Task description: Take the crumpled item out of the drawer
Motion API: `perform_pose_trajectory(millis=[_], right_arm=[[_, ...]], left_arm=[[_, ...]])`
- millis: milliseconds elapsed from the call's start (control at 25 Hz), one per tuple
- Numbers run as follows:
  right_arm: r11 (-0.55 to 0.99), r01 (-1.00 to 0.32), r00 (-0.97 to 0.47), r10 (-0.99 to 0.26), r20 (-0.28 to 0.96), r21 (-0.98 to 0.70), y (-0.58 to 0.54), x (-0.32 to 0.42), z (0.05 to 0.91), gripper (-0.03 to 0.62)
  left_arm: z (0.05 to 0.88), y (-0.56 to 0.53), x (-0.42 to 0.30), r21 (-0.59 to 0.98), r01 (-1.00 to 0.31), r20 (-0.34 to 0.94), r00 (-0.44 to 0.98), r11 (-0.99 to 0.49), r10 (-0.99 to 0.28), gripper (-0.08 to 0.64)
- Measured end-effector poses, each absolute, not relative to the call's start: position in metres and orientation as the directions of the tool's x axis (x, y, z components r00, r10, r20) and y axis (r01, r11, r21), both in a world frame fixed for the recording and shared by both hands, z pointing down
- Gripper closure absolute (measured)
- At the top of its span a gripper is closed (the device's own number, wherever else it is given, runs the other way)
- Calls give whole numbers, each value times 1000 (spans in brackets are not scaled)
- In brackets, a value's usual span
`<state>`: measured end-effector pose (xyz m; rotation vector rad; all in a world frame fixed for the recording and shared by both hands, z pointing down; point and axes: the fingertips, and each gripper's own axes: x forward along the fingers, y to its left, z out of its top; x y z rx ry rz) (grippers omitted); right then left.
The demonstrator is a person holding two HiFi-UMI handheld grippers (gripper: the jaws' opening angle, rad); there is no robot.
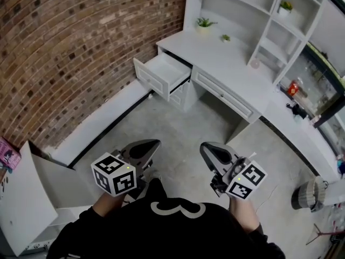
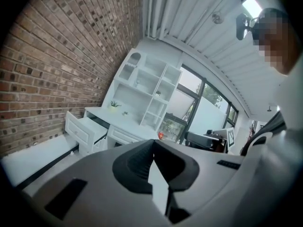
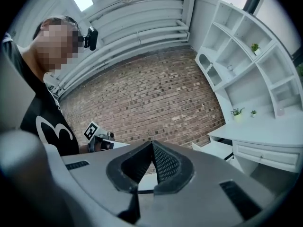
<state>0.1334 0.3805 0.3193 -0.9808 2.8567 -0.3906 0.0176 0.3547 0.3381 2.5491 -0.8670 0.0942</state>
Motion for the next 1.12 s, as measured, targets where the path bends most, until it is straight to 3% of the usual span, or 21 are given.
perform_pose_trajectory(millis=[160, 280, 720, 1120], right_arm=[[751, -589, -785, -619, -6, -299, 347, 124, 326, 566], [742, -590, -783, -621, 4, -319, 316, 115, 331, 496], [731, -614, -772, -635, 31, -299, 202, 61, 328, 334], [739, -624, -767, -641, 21, -254, 152, 38, 322, 291]], left_arm=[[347, 322, 6, 403, -600, 218, 797, -691, -564, 557], [354, 293, -3, 417, -597, 227, 798, -685, -558, 557], [351, 177, -58, 433, -582, 190, 805, -688, -562, 557], [333, 135, -88, 398, -575, 134, 808, -715, -574, 557]])
